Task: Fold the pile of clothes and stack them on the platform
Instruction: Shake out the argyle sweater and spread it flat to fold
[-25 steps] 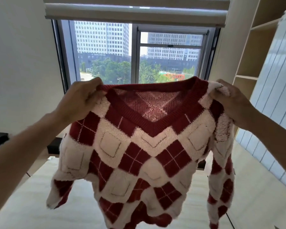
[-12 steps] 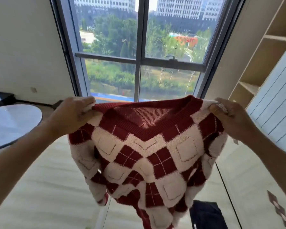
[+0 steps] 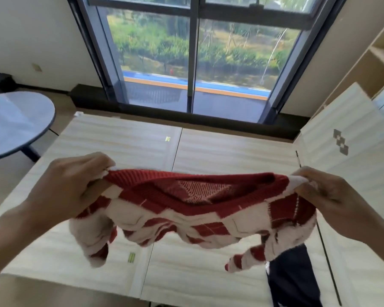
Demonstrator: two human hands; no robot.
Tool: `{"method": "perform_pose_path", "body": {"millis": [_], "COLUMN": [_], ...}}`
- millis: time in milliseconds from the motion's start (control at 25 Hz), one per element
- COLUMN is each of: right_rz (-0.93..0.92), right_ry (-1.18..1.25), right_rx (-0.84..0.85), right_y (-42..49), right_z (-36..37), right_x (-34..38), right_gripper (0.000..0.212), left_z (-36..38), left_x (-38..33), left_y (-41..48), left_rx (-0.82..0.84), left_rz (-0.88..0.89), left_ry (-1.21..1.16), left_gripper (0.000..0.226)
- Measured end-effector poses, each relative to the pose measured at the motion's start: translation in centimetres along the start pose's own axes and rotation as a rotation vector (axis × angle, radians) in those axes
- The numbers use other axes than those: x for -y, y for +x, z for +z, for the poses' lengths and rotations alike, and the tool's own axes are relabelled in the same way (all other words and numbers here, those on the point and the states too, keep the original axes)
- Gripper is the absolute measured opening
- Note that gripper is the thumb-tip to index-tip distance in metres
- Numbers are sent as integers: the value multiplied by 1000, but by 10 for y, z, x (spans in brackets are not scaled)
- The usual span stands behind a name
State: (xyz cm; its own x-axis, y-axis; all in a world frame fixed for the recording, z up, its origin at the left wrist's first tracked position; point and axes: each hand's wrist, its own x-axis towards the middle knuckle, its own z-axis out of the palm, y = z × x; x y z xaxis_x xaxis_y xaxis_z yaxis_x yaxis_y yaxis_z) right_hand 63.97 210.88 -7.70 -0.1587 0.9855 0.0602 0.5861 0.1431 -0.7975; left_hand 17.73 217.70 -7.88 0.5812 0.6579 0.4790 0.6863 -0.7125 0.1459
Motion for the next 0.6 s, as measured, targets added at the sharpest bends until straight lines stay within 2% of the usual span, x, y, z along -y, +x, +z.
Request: {"method": "perform_pose_path", "body": {"millis": [80,200,240,320,360,400,480,520,600], "right_rz": [37,121,147,208,261,333,504,538,477], "right_ry": [-9,-78,-112,-211,-250,-280,-317,-314,-281], "right_rx": [23,44,44,-22,-110,-193,-273,-242,-103], "right_y": [39,130,165,234,265,291,311,302,255], "right_z": [9,49,69,112,140,165,237,276,368], "right_x": [-22,-78,-105,-168,-202,-230,-296,-320,-370], "right_gripper": [21,25,26,28,20,5,36,46,56], "left_z": [26,106,142,221,270,316,423,474,562], "left_x": [35,114,144,198,220,234,240,232,202], "left_y": [25,74,90,118,124,125,87,51,-46], "left_rx": [80,188,211,189,176,205,381,460,635], "left_rz": [-18,-70,-66,-114,-203,-328,-513,-515,-458], "left_ry": [-47,-81,-47,130,235,303,264,195,86], "left_gripper": [31,47,50,39,33,38,49,51,59]}}
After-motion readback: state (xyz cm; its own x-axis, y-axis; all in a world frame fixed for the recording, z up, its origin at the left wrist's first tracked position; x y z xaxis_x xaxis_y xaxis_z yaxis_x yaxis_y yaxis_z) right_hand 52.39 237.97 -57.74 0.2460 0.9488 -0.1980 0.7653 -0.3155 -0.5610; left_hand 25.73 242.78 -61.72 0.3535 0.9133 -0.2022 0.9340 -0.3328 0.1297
